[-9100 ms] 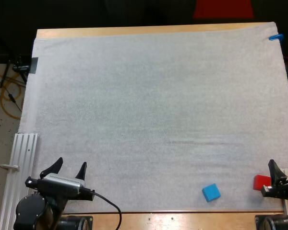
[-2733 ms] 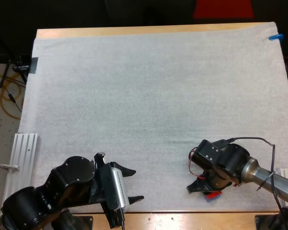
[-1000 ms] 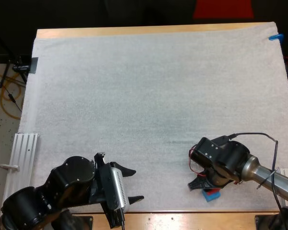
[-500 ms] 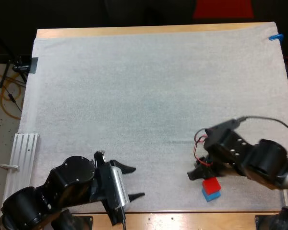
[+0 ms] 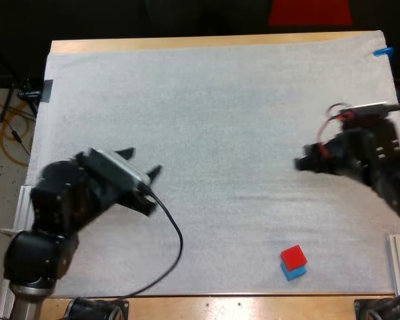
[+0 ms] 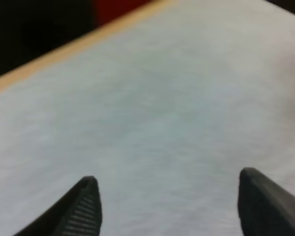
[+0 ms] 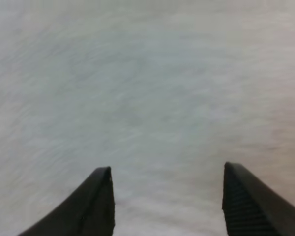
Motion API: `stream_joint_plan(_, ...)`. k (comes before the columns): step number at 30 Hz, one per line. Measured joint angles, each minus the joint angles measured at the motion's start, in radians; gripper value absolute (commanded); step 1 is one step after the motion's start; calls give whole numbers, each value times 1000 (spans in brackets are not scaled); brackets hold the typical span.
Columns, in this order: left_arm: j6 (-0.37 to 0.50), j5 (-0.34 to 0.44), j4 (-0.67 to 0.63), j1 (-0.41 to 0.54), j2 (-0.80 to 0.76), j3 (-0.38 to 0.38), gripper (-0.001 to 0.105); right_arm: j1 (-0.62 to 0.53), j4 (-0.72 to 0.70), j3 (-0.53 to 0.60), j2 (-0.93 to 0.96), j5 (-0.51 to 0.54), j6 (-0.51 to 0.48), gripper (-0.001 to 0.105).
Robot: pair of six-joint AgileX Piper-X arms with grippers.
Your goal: Stack red cube on blue cube
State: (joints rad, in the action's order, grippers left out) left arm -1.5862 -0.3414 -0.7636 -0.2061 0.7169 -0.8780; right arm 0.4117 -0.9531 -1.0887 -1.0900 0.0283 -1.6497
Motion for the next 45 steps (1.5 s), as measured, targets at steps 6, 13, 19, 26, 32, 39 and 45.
stream_joint_plan(6,0,-1,4,187,-39,0,59,-192,-8,1,115,0,-97,49)
stream_joint_plan(13,0,-3,-11,207,-141,0,59,-426,-23,1,295,0,-203,49)
stream_joint_plan(19,0,-4,-75,207,-248,0,59,-453,-25,1,469,0,-217,49)
stream_joint_plan(26,0,-5,-102,207,-415,3,59,-453,-24,99,732,0,-224,49)
stream_joint_plan(32,-4,-5,-102,207,-571,38,59,-453,-31,254,962,0,-224,49)
stream_joint_plan(39,-104,-8,-115,207,-721,161,59,-453,-45,352,1105,-4,-172,49)
stream_joint_plan(45,-112,-8,-235,207,-729,280,59,-453,-81,378,1102,-35,-152,49)
